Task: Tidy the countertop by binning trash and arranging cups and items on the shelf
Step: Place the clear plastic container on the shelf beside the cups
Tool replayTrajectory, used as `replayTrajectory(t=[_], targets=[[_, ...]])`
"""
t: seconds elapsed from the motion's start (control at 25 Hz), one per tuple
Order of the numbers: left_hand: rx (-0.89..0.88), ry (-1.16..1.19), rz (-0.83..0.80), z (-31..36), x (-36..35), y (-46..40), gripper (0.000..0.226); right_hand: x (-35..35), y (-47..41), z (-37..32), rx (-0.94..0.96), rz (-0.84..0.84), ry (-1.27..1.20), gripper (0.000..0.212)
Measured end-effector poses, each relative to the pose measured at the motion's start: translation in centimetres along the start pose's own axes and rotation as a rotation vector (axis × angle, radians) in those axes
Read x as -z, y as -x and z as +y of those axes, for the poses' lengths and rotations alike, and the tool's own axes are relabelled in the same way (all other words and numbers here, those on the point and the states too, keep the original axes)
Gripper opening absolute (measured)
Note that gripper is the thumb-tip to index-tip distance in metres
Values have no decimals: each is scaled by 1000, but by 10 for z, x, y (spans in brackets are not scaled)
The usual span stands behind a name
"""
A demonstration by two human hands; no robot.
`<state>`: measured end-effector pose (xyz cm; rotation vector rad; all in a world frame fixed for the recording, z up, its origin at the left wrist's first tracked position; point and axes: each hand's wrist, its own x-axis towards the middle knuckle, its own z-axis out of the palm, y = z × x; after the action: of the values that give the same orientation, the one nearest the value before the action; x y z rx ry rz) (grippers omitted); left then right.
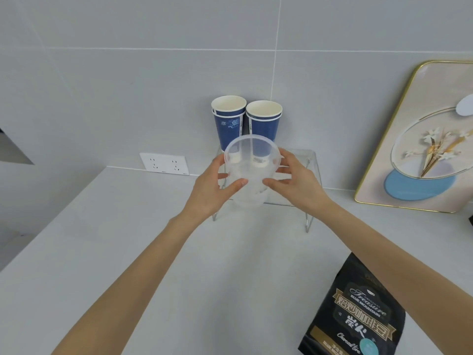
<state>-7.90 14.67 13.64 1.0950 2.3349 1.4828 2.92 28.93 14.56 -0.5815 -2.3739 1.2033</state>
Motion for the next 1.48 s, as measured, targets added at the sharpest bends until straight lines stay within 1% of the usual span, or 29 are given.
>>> replayTrajectory(t=[0.2,0.4,0.56,0.76,0.92,1.08,1.2,1.32,1.48], targets=[[46,-10,45,-22,18,-42,65,-30,-49,-6,44,27,-4,68],[98,-11,36,-55,24,-72,63,-58,-88,5,28,-8,33,66],[119,-36,52,-71,24,-84,59,-70,-103,13,2,-6,59,68],[137,-71,0,-76,26,-90,62,-71,-105,16,-13,-31,105,75],[175,-183,-84,-75,28,-76,66,-61,-89,13,-33,-53,197,79],[140,-314,-189,-60,25,-47,63,-40,-51,17,-17,-103,319,68],[70,-419,-239,-39,14,-25,58,-17,-21,25,7,-123,398,61],[19,-440,-269,-18,-8,-3,54,9,10,42,8,-119,441,55],[47,-414,-346,-5,-52,29,52,44,52,86,-21,-119,462,49]])
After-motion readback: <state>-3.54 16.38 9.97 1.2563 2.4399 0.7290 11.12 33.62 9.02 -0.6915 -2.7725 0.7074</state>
